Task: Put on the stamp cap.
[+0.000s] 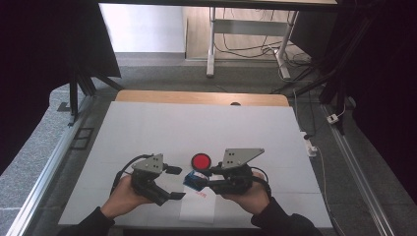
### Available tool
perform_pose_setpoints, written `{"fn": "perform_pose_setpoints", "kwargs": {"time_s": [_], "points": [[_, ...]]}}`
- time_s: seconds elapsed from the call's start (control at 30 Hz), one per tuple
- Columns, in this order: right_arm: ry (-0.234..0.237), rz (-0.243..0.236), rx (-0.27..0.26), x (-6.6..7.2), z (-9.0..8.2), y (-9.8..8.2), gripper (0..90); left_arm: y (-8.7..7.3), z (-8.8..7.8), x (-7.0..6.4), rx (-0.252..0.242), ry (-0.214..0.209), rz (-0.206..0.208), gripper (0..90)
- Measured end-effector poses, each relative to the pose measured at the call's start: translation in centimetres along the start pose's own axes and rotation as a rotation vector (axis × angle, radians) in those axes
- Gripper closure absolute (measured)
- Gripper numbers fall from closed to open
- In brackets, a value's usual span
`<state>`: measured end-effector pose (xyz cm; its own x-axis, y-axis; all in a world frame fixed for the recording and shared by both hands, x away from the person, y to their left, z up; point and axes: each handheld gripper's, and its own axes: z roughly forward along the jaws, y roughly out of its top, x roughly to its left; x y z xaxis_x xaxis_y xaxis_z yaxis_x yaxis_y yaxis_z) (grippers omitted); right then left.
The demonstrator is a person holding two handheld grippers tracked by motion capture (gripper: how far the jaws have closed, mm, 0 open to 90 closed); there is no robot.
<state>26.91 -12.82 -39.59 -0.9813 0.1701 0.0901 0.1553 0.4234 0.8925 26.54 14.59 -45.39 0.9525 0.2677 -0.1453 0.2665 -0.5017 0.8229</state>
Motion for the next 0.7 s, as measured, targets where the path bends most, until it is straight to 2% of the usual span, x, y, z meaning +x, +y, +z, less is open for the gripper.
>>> {"fn": "perform_pose_setpoints", "kwargs": {"time_s": [0.3, 0.57, 0.7], "points": [[-0.013, 0.003, 0.001, 0.0, -0.2, -0.1, 71.6, -0.5, -0.9, -0.2, -0.011, 0.034, -0.055, 13.0], [-0.038, 0.012, 0.007, -0.2, -0.4, -0.2, 71.6, -1.2, -1.6, -0.7, 0.003, 0.073, -0.064, 8.1], [-0.053, 0.021, 0.011, -0.4, -0.6, -0.3, 71.5, -1.9, -2.3, -1.2, 0.014, 0.109, -0.067, 5.5]]}}
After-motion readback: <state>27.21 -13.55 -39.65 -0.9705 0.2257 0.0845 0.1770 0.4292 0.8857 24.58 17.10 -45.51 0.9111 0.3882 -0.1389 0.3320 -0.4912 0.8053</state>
